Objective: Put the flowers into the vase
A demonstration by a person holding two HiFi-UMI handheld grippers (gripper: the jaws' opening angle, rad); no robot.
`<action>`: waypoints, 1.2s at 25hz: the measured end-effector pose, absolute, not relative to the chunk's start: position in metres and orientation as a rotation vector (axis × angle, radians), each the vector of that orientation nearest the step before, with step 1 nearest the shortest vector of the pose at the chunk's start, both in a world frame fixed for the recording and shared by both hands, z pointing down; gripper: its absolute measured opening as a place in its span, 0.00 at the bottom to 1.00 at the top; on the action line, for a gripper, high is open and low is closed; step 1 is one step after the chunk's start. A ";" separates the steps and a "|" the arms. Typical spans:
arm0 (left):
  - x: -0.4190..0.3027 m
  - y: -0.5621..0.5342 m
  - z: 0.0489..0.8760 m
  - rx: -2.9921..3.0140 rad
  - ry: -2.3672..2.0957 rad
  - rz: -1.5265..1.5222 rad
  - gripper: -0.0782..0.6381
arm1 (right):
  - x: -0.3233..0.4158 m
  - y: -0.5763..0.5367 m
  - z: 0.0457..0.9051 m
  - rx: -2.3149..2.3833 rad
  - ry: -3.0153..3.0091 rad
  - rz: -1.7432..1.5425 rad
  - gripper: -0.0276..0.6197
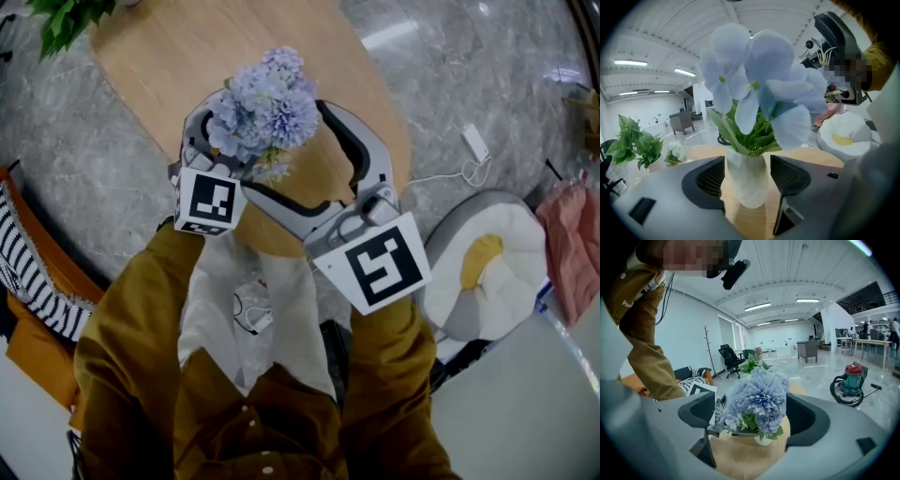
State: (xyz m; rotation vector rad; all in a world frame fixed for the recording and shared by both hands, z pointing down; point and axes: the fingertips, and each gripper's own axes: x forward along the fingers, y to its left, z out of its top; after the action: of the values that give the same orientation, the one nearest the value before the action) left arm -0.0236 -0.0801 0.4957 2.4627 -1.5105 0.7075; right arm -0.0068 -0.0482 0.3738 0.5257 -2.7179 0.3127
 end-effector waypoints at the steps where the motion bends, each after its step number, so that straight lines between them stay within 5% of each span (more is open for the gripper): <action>1: -0.024 -0.080 0.496 2.462 -1.512 0.707 0.51 | -0.007 -0.048 0.374 0.526 -2.710 0.307 0.76; 30: -0.034 -0.039 0.487 2.392 -1.460 0.720 0.51 | 0.017 -0.054 0.310 0.694 -2.839 0.512 0.75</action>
State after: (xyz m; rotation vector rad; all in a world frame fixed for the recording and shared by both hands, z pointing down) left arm -0.0341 -0.0388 0.4870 2.3918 -1.4597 0.7198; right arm 0.0172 -0.0542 0.3100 0.6943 -2.8393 0.5120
